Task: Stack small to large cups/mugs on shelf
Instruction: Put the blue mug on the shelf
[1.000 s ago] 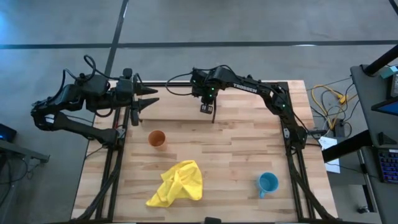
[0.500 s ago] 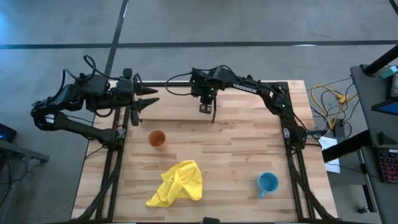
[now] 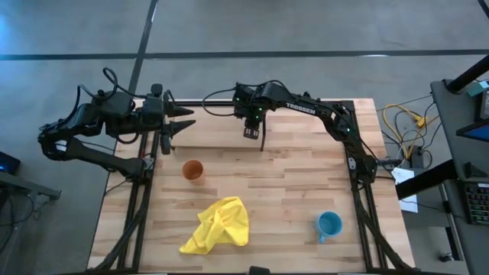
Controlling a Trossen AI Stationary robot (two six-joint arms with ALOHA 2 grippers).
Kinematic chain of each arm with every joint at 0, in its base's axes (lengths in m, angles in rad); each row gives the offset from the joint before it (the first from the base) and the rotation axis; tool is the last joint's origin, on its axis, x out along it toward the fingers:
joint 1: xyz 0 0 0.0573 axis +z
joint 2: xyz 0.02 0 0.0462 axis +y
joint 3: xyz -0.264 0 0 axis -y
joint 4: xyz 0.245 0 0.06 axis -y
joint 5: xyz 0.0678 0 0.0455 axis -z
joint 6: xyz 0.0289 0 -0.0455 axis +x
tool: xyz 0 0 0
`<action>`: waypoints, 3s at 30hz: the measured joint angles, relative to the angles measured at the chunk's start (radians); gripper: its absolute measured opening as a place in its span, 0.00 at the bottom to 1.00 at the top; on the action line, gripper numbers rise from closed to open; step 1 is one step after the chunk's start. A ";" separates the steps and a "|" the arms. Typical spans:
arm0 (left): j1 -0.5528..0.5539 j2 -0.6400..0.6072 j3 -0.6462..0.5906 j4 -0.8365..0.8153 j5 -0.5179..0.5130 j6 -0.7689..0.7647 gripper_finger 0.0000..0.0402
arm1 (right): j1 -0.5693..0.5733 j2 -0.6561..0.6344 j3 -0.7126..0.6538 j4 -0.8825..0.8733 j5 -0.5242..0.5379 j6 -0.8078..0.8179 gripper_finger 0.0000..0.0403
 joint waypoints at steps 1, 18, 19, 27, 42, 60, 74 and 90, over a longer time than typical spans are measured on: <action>0.000 0.000 0.000 0.000 0.000 0.000 0.29 | 0.000 -0.002 0.004 -0.001 0.000 0.009 0.21; 0.000 -0.002 0.000 -0.004 0.000 -0.002 0.29 | 0.004 -0.156 0.175 -0.246 -0.082 0.238 0.17; 0.000 -0.003 0.000 -0.005 0.000 -0.002 0.29 | 0.006 -0.169 0.175 -0.277 -0.087 0.248 0.17; 0.000 -0.006 0.000 -0.005 0.000 -0.003 0.29 | 0.027 -0.283 0.174 -0.387 -0.087 0.284 0.17; 0.000 -0.006 0.000 -0.006 0.000 -0.009 0.29 | 0.127 -0.521 0.174 -0.388 -0.088 0.476 0.16; 0.000 0.000 0.000 -0.006 0.000 -0.010 0.29 | 0.225 -0.599 0.173 -0.388 -0.087 0.531 0.16; 0.000 0.000 0.000 -0.006 0.000 -0.011 0.29 | 0.375 -0.603 0.150 -0.388 -0.160 0.524 0.16; 0.000 0.000 -0.009 -0.008 0.000 -0.010 0.29 | 0.543 -0.875 -0.374 -0.389 -0.158 0.719 0.16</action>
